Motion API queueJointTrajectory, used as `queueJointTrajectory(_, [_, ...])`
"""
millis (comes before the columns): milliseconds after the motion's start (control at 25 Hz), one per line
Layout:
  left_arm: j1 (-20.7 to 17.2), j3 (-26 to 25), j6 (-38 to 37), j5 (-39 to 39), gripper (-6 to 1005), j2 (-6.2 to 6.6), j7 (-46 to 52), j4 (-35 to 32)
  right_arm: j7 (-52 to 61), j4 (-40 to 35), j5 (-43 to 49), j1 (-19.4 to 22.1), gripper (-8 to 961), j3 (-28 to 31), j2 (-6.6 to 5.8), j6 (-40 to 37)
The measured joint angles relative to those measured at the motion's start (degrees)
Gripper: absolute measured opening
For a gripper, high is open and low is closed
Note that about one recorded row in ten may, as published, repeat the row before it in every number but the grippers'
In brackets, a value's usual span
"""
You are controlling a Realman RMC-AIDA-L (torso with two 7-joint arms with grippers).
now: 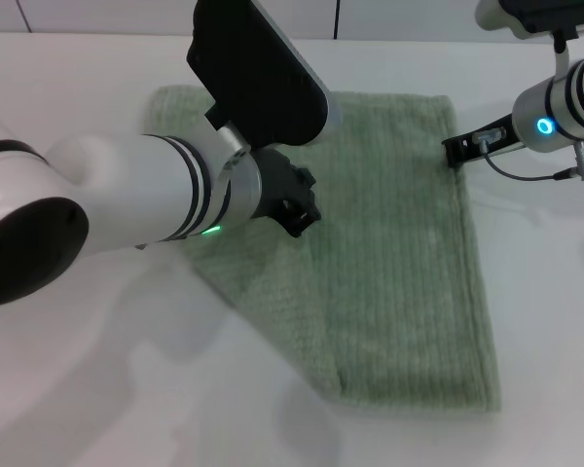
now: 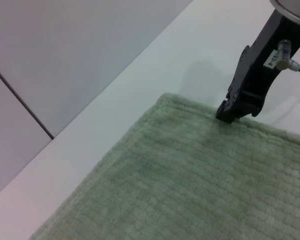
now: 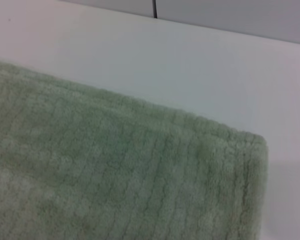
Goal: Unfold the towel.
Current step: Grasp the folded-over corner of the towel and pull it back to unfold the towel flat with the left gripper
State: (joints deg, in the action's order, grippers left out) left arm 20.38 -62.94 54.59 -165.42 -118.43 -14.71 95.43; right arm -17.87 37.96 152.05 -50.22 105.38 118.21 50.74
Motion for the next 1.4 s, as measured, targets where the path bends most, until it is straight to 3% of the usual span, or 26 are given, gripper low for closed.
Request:
queueJointTrajectory(440, [-3.6, -3.1, 5.9, -0.1, -2, 0.06, 0.9, 6.2, 0.2, 0.1, 0.0, 0.0, 16, 0.0, 0.0, 0.1])
queueJointTrajectory(880, [-9.9, -4.5, 12.0, -0.3, -2, 0.22, 1.0, 14.3, 0.3, 0.1, 0.0, 0.1, 17, 0.0, 0.0, 0.1])
queueJointTrajectory(1400, [-12.5, -5.7, 14.7, -0.3, -2, 0.24, 1.1, 15.3, 0.4, 0.1, 0.0, 0.2, 18, 0.0, 0.0, 0.1])
